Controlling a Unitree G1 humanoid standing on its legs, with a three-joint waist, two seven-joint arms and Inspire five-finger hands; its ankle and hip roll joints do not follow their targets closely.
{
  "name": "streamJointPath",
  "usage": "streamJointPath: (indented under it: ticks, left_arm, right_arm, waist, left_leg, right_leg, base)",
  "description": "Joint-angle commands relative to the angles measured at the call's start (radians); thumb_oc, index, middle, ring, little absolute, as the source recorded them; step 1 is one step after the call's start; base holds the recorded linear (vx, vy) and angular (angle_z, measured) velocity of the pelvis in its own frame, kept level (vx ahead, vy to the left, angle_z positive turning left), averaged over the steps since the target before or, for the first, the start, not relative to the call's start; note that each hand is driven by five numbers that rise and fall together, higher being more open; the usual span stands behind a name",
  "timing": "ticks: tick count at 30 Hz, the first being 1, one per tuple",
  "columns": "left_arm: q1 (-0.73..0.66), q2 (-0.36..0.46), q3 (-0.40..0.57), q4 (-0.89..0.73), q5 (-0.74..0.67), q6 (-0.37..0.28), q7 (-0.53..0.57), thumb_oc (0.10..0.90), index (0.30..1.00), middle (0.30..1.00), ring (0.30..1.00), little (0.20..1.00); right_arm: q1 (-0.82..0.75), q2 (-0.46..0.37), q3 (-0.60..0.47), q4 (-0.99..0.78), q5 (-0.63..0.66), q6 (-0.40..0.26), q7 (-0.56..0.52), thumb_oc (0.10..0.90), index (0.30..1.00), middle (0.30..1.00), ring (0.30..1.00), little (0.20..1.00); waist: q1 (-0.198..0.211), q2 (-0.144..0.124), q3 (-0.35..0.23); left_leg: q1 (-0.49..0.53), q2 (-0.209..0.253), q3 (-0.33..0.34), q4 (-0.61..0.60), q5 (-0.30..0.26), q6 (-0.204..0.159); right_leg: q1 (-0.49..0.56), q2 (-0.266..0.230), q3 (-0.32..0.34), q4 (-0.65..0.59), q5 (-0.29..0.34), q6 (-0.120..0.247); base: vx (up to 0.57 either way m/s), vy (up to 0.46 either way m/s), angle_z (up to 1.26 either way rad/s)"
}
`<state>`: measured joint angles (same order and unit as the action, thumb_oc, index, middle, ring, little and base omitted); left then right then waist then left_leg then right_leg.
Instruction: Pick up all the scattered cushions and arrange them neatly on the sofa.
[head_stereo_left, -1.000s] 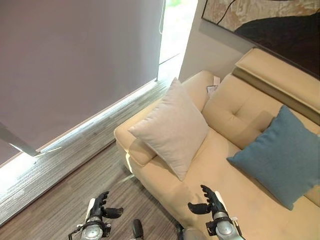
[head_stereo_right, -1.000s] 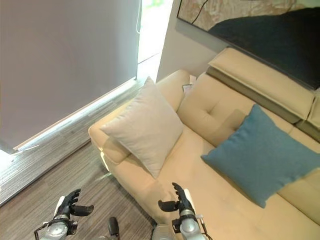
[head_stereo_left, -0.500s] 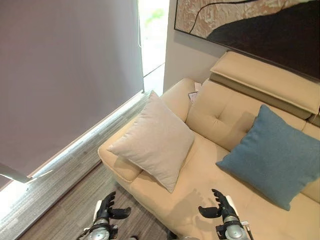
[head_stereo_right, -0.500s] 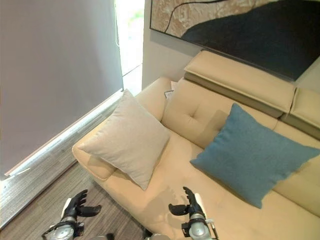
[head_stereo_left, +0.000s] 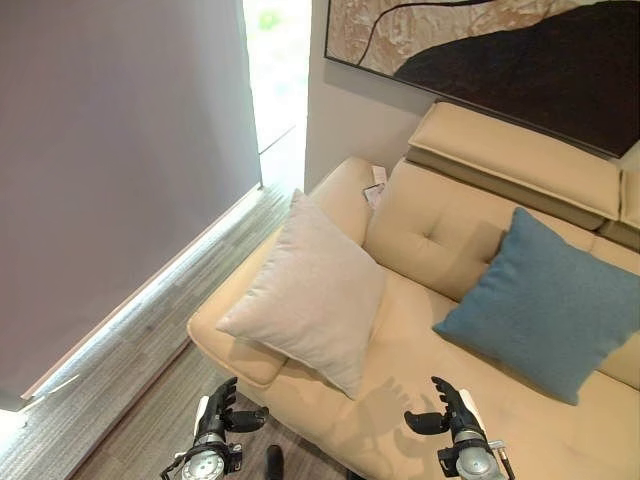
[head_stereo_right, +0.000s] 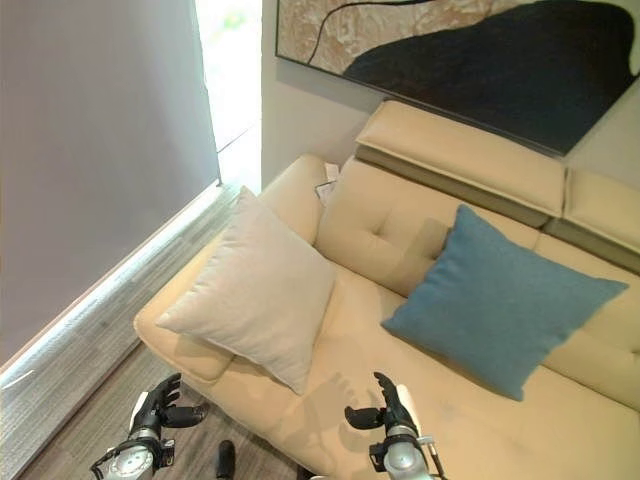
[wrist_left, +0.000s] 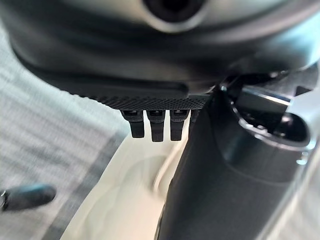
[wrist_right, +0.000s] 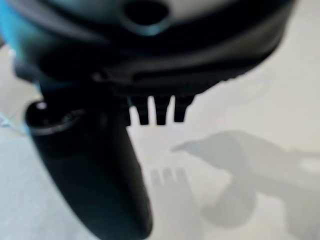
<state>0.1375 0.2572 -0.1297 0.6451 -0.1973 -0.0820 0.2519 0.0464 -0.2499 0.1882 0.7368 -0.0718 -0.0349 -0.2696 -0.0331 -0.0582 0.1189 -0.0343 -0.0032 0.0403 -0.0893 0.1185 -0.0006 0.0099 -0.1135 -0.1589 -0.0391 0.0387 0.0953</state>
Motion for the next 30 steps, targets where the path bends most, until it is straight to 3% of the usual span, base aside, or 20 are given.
streamJointPath:
  ticks: [1,5,17,22,30]
  left_arm:
    - [-0.023,0.033,0.022,-0.066,-0.018,-0.061,0.019,0.8,0.9,0.9,0.9,0.9]
    - [-0.011,0.09,0.093,-0.255,-0.05,-0.097,0.023,0.8,0.9,0.9,0.9,0.9]
    - [-0.075,0.241,0.201,-0.476,0.007,-0.116,0.013,0.8,0.9,0.9,0.9,0.9]
    - [-0.111,0.273,0.208,-0.507,0.014,-0.114,0.011,0.8,0.9,0.9,0.9,0.9]
    - [-0.267,0.373,0.104,-0.383,0.081,-0.044,-0.061,0.8,0.9,0.9,0.9,0.9]
  right_arm:
    - [-0.069,-0.025,-0.013,-0.04,-0.012,-0.042,-0.042,0.8,0.9,0.9,0.9,0.9]
    - [-0.08,-0.034,-0.02,-0.073,-0.03,-0.035,-0.037,0.8,0.9,0.9,0.9,0.9]
    - [-0.104,-0.083,-0.013,-0.067,-0.066,-0.015,0.004,0.8,0.9,0.9,0.9,0.9]
    - [-0.094,-0.088,-0.013,-0.065,-0.07,-0.013,0.014,0.8,0.9,0.9,0.9,0.9]
    - [-0.088,-0.092,0.019,-0.058,-0.072,0.002,0.055,0.8,0.9,0.9,0.9,0.9]
  waist:
    - [0.025,-0.027,-0.031]
    - [0.042,-0.016,-0.033]
    - [0.034,0.005,-0.048]
    - [0.025,0.006,-0.055]
    - [-0.014,0.025,-0.068]
  left_leg:
    - [0.031,0.003,-0.004,0.002,-0.126,-0.03]
    - [0.044,-0.019,0.012,0.002,-0.14,-0.015]
    - [0.061,-0.015,0.044,0.002,-0.152,-0.02]
    - [0.074,-0.013,0.05,0.002,-0.157,-0.022]
    - [0.087,-0.006,0.066,0.002,-0.162,-0.029]
  right_leg:
    - [-0.045,0.0,0.001,0.081,-0.032,0.051]
    - [-0.049,-0.033,-0.012,0.106,-0.025,0.07]
    - [-0.035,-0.044,-0.025,0.085,-0.012,0.077]
    - [-0.019,-0.042,-0.023,0.075,-0.014,0.076]
    - [-0.011,-0.036,-0.01,0.073,-0.018,0.075]
  base:
    - [0.0,0.0,0.0]
    - [-0.03,0.126,-0.02]
    - [0.01,0.006,-0.08]
    - [0.04,-0.021,-0.09]
    - [0.03,-0.017,-0.01]
